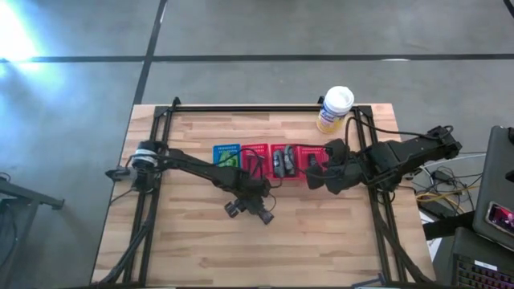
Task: Pick & Place Travel size toiletries
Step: Put the blue shave cream into the right red bin
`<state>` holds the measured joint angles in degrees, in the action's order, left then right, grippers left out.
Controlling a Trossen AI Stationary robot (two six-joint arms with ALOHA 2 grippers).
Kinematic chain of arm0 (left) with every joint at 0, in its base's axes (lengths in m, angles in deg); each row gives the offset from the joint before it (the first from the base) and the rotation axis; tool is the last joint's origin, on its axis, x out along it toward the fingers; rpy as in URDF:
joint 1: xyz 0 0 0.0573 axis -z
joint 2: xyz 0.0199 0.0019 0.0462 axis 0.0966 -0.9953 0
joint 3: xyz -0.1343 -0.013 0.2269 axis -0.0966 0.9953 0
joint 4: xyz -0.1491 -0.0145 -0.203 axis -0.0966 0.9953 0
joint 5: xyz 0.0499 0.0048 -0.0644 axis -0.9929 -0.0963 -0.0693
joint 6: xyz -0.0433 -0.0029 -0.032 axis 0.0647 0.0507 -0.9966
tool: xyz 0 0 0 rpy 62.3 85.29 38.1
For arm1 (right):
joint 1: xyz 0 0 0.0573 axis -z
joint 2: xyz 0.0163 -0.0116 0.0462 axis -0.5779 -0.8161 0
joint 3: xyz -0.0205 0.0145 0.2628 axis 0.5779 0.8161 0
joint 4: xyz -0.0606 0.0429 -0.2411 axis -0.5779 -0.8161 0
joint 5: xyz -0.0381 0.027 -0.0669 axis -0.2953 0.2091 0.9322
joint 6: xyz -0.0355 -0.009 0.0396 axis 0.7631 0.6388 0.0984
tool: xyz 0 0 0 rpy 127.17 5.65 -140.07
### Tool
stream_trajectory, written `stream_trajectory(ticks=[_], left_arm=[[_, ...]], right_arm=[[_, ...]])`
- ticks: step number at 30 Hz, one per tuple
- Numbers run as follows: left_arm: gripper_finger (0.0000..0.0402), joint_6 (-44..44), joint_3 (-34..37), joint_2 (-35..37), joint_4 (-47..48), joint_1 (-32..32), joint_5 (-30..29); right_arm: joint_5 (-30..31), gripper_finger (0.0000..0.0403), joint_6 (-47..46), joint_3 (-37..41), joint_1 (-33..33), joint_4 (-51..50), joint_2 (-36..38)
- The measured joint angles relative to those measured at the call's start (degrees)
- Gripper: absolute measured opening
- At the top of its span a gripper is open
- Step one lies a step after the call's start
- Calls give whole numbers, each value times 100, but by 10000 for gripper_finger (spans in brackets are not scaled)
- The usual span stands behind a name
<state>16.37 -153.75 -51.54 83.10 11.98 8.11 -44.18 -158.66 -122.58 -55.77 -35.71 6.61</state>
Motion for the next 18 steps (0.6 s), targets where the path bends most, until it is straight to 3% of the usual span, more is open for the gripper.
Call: stream_trajectory(ticks=[4,12,18], left_arm=[[128,-286,0,14,40,0,41],[129,-1117,9,117,182,-2,98],[129,-1826,128,747,157,-13,100]], right_arm=[[15,321,-196,167,-1,27,73],[-54,309,-704,703,-146,655,252],[58,309,-1407,1191,-557,1499,414]])
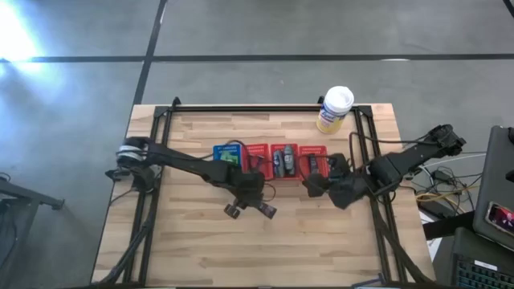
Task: Pick & Place Travel size toiletries
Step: Put the blue shave cream into the right red bin
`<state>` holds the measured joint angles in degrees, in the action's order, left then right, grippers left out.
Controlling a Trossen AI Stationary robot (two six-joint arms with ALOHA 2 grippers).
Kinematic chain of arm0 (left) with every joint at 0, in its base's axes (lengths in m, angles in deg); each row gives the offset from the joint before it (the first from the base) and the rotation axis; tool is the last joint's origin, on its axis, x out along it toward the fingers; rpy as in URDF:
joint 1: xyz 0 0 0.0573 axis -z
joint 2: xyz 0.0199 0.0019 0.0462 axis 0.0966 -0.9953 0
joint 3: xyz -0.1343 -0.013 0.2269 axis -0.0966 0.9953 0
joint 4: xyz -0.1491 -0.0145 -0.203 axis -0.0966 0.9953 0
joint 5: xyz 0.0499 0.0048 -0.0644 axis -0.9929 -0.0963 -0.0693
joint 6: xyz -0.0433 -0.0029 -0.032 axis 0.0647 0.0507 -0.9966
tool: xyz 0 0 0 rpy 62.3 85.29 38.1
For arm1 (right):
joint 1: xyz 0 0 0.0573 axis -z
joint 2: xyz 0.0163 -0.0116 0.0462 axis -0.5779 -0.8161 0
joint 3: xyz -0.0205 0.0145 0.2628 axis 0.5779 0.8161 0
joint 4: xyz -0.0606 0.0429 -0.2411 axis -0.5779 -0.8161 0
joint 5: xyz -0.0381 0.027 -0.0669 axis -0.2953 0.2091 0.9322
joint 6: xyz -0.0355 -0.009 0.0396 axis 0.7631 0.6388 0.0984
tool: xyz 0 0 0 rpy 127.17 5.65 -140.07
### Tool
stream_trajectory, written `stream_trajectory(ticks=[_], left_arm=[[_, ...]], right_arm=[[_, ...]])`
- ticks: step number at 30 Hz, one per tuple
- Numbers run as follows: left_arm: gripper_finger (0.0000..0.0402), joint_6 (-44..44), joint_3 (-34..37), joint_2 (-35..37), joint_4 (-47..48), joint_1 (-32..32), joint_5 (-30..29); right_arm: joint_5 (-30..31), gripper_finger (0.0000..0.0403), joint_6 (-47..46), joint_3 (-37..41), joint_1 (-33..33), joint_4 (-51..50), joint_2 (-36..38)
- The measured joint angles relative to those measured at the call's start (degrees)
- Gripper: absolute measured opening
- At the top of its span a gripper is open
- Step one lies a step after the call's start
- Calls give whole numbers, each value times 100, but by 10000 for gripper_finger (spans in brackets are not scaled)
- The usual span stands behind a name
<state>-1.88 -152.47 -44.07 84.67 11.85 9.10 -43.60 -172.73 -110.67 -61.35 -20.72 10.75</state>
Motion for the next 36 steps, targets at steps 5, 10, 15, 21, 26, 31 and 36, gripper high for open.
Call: stream_trajectory(ticks=[5,10,15,21,26,31,36], left_arm=[[129,-673,396,822,-645,-20,-89],[129,-868,742,1377,-1411,-44,-579],[129,-980,749,1470,-1623,-85,-720],[129,-1107,708,1465,-1636,-96,-820],[129,-1108,659,1465,-1647,-96,-818],[129,-1066,659,1463,-1637,-95,-770],[129,-1066,670,1461,-1634,-94,-754]], right_arm=[[116,323,-1251,533,-440,413,23],[442,340,-1537,1313,-579,2276,-122],[895,352,-923,1932,-448,4512,-456],[964,343,-958,2018,-360,5029,-842],[980,301,-990,1829,-342,5044,-1067],[1074,239,-966,1769,-262,4988,-1144],[1147,185,-942,1818,-180,4982,-1118]])
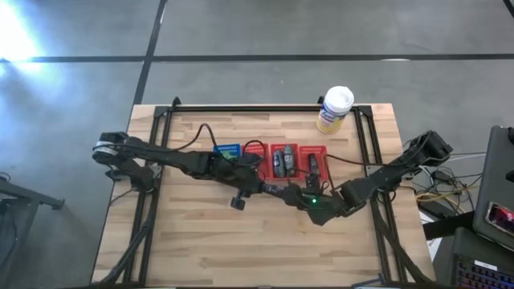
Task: Pick & Place Travel size toiletries
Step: Put the blue shave cream into the right red bin
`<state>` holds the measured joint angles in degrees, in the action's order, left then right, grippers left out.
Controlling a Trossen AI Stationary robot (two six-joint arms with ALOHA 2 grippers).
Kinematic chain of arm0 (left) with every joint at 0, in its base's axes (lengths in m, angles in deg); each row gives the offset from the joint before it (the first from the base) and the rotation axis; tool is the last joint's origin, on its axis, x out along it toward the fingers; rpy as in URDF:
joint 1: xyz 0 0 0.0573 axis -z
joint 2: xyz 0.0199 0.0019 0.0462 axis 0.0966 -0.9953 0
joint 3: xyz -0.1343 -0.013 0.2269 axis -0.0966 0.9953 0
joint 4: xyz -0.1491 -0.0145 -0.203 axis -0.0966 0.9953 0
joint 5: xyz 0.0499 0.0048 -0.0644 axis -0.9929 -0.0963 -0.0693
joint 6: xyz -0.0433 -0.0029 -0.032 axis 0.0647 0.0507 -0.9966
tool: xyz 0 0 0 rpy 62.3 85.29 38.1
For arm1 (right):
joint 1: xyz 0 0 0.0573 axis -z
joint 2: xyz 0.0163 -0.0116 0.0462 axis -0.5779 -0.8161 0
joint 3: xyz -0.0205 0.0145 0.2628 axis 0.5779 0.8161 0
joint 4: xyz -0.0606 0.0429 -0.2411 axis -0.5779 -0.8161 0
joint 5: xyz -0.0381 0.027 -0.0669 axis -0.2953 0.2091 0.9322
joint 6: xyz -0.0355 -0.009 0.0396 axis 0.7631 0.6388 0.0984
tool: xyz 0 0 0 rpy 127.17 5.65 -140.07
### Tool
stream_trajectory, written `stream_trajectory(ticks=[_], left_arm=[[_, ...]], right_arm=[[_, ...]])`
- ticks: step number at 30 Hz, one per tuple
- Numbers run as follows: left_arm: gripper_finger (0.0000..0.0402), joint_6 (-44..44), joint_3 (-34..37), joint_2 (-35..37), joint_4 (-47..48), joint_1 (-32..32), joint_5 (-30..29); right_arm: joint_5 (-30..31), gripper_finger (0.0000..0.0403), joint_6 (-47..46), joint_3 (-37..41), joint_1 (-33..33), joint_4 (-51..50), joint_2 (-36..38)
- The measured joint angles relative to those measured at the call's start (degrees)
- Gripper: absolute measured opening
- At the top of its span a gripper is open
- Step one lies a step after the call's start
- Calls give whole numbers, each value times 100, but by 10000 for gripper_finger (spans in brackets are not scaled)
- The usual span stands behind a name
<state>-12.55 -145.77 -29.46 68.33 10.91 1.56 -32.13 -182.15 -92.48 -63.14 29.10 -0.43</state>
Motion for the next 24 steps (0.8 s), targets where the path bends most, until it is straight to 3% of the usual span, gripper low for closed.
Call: stream_trajectory(ticks=[16,21,24], left_arm=[[129,4,5,0,2,0,-7],[135,2,7,0,10,0,-9],[185,-9,7,10,73,20,-5]], right_arm=[[9,19,76,20,73,-265,-4],[4,12,217,20,86,-276,-4],[4,10,321,22,100,-323,5]])
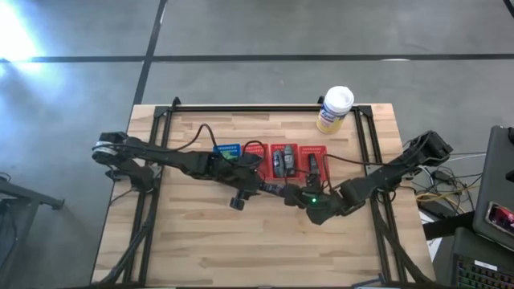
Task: Pick & Place Travel size toiletries
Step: Put the blue shave cream into the right red bin
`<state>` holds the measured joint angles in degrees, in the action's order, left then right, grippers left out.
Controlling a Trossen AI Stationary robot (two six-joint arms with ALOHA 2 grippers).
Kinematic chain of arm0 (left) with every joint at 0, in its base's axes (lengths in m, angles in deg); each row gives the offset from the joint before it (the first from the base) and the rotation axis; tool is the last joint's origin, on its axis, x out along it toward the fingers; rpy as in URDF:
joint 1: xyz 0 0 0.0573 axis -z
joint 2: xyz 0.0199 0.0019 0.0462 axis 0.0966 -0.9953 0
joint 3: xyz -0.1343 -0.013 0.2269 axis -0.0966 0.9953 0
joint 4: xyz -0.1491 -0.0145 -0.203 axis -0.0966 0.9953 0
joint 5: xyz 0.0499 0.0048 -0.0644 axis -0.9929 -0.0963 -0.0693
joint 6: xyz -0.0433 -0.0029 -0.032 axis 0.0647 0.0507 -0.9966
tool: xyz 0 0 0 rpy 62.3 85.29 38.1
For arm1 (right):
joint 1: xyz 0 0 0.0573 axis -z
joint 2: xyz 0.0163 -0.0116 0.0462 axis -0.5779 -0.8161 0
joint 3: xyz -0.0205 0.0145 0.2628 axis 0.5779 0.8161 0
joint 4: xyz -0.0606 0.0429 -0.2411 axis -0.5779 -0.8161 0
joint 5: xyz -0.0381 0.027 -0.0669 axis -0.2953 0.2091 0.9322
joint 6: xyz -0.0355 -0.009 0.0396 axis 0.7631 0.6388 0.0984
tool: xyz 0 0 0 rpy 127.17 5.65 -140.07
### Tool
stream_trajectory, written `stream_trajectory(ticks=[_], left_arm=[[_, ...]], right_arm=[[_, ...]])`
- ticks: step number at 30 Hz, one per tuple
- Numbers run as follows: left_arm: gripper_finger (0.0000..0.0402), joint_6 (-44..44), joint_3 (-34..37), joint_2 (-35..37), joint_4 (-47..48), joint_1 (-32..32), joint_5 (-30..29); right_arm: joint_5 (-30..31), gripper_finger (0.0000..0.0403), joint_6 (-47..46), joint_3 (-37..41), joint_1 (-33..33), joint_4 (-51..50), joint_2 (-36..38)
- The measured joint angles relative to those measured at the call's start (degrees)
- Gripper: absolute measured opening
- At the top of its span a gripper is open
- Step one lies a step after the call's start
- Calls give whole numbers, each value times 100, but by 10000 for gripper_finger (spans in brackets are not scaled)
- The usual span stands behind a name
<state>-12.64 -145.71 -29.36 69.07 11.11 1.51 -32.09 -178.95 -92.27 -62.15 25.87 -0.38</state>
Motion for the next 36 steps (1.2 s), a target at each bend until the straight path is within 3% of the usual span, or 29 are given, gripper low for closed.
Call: stream_trajectory(ticks=[5,9,14,19,22,27,36], left_arm=[[279,-87,0,163,289,15,-127],[324,-126,0,354,921,15,-470],[336,-348,172,724,1394,15,-559],[329,-652,589,1151,1344,13,-737],[326,-874,848,1391,1331,10,-810],[325,-1382,1232,1884,1386,6,-834],[325,-2113,1666,3026,1782,6,-814]], right_arm=[[223,9,-14,1,4,-260,35],[556,9,-201,-23,-2,-949,200],[672,9,-791,-790,-112,-3579,299],[-169,8,-1298,-1794,-124,-6654,-146],[-470,8,-1339,-1995,-28,-7419,-353],[-586,8,-1658,-1390,316,-7178,-279],[-6,8,-1655,163,1126,-5158,405]])
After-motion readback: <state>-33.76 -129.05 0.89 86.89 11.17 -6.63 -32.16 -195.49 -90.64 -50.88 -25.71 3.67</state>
